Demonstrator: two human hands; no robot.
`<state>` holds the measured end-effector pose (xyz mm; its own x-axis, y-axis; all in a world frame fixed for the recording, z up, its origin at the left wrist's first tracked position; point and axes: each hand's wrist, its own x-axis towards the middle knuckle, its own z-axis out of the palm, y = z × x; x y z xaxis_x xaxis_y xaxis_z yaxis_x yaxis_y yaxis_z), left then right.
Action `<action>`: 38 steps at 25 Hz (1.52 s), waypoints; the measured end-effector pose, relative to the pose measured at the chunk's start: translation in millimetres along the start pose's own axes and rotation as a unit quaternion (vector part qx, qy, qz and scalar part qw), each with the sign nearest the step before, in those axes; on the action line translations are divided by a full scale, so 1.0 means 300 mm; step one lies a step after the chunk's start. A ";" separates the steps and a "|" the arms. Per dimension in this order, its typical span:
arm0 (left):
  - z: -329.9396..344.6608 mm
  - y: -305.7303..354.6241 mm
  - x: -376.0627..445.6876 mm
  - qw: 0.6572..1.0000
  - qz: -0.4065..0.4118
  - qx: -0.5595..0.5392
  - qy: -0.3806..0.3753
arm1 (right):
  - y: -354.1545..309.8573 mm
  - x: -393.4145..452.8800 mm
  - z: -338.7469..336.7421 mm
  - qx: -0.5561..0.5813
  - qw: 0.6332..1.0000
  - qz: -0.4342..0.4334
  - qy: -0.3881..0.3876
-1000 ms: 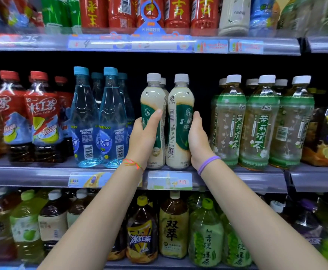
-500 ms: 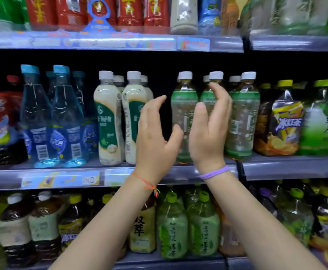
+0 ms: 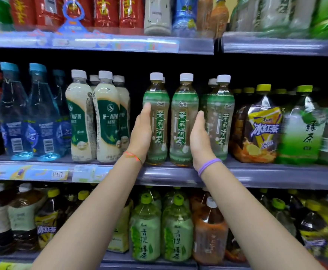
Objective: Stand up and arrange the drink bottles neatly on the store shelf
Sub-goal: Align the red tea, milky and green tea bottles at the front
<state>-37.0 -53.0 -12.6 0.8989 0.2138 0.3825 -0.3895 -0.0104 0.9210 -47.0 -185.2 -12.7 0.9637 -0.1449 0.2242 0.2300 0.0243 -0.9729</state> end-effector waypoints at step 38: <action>0.235 -0.089 -0.074 0.653 0.466 0.568 0.186 | 0.041 0.130 -0.273 -0.116 0.981 -0.139 0.076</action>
<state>-32.6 -126.4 -40.4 0.1857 -0.1816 0.9657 -0.1421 -0.9774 -0.1565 -17.8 -271.6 -20.8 0.8325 -0.2607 0.4888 0.4269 -0.2603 -0.8660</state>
